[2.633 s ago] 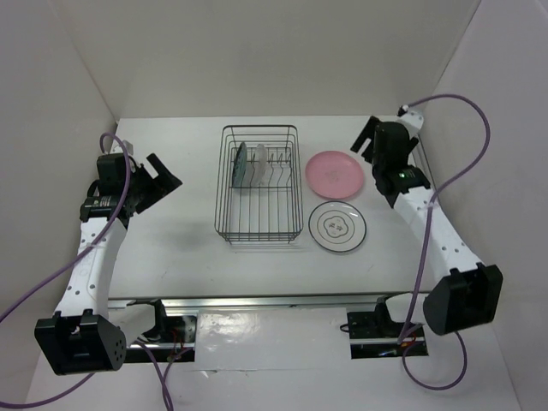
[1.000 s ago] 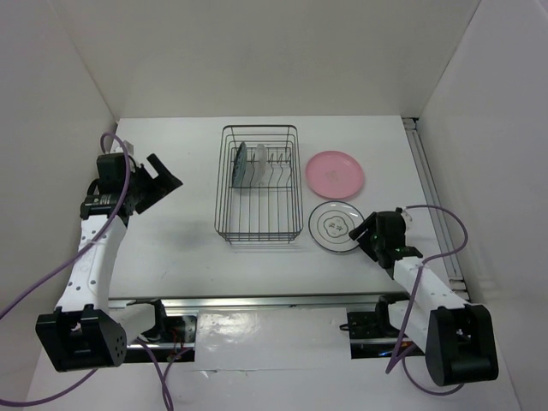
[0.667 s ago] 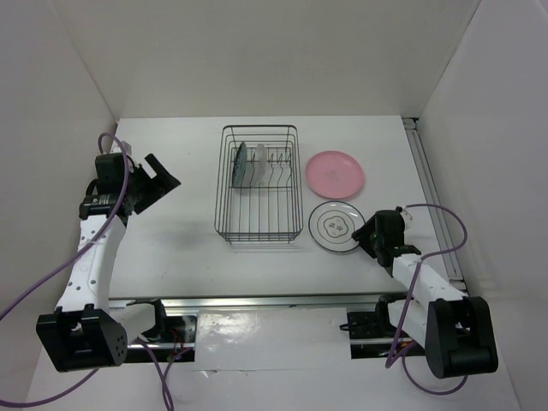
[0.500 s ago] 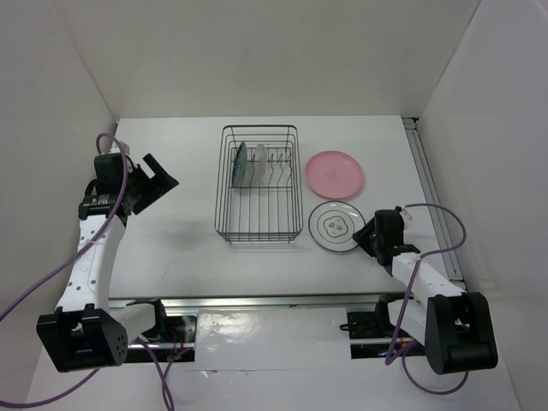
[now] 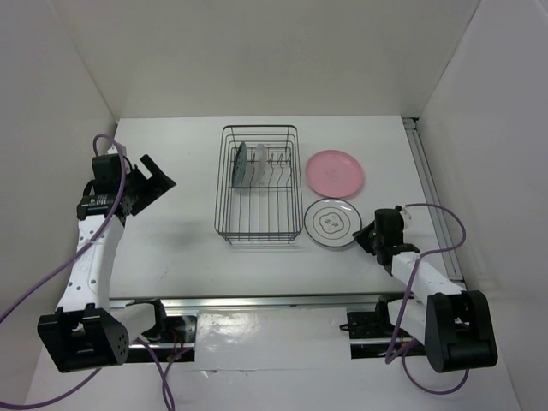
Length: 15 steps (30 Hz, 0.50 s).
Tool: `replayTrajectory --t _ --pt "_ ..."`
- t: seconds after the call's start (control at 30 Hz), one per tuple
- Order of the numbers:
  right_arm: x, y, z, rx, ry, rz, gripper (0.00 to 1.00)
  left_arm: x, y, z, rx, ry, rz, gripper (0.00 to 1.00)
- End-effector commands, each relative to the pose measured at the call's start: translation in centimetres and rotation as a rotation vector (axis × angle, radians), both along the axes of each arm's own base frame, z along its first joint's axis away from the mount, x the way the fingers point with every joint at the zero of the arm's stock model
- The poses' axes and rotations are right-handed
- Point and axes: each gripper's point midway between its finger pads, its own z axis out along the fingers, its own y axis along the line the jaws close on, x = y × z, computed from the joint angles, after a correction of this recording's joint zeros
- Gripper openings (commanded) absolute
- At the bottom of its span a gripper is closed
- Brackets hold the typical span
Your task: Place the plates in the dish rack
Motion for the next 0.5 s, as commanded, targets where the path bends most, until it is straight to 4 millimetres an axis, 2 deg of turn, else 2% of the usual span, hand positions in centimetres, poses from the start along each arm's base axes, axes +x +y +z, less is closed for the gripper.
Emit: replayTrajectory --t 0.0,0.1,0.13,0.23,0.33,0.47 --pt "-3.8 -1.3 -2.9 -0.101 0.167 0.011 0.0 0.6 0.3 1.5 -0.003 -0.042 0.02 1.0" --pt "-4.1 -1.0 -2.3 -0.1 0.153 0.012 0.0 0.6 0.2 1.5 -0.009 -0.043 0.013 1.0" --pt "-3.6 -0.9 -1.1 -0.102 0.113 0.005 0.0 0.6 0.1 1.5 -0.009 -0.043 0.013 1.0" --pt "-3.5 -1.1 0.5 -0.122 0.08 -0.009 0.0 0.6 0.1 1.5 -0.009 -0.043 0.013 1.0" --pt "-3.0 -1.2 3.1 -0.142 0.032 -0.017 0.0 0.6 0.1 1.5 -0.009 -0.043 0.013 1.0" --pt "-2.3 -1.1 7.5 -0.149 -0.053 -0.038 0.0 0.6 0.0 1.6 -0.014 -0.044 0.005 1.0"
